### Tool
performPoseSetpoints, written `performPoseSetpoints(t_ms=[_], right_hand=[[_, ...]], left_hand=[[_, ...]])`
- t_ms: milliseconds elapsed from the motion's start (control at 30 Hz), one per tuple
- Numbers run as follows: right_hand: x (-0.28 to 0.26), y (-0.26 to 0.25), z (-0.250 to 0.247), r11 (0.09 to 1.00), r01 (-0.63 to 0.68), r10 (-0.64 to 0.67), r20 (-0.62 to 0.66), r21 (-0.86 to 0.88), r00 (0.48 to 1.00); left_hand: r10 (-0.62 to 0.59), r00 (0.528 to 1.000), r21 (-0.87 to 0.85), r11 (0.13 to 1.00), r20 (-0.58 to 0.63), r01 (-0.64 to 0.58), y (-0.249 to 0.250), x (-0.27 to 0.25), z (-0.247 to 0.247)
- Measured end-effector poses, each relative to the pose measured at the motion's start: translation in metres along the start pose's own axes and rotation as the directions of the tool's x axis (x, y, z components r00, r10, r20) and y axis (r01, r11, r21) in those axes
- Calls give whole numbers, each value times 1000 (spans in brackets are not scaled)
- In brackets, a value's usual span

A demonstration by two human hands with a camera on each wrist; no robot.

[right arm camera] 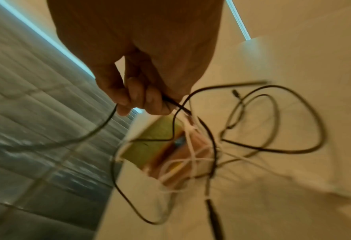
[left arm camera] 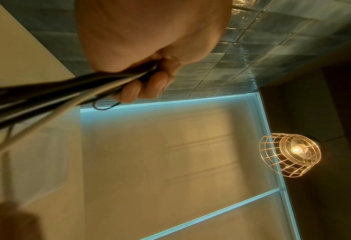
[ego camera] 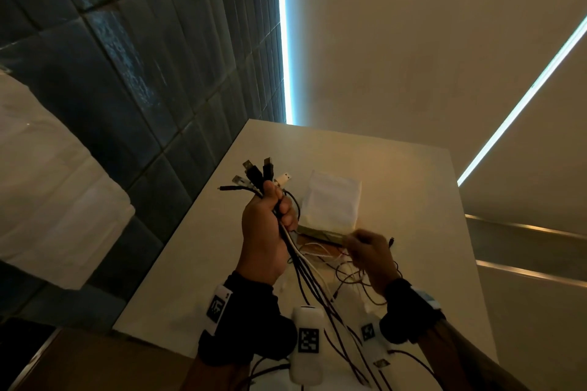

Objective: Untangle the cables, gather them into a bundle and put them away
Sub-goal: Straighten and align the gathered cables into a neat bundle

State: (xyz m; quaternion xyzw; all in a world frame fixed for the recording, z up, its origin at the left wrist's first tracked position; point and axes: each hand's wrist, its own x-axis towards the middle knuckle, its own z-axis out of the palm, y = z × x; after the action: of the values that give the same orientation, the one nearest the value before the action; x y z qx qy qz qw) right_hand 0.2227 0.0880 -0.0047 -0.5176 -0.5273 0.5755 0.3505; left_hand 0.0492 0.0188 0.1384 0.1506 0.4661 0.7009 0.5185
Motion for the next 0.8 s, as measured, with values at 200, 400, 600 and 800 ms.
performPoseSetpoints(t_ms=[200,400,600,800], right_hand=[[-24,-82,14,921,223,-274,126,319,953],[-39,-98,22,916,225,-341,350,331,873],[-26,-59,16,972,138,-202,372,193,906],[-5,-9,11,993,91,-110,288,76,951]], left_hand=[[-42,989,71,996,-145,52,-15,4,5],[-117,990,-22,993,-81,116,-15,1,11],[-41,996,-201,978,75,55,-3,2,10],[16,991,-165,986,134,6,-2,-2,8]])
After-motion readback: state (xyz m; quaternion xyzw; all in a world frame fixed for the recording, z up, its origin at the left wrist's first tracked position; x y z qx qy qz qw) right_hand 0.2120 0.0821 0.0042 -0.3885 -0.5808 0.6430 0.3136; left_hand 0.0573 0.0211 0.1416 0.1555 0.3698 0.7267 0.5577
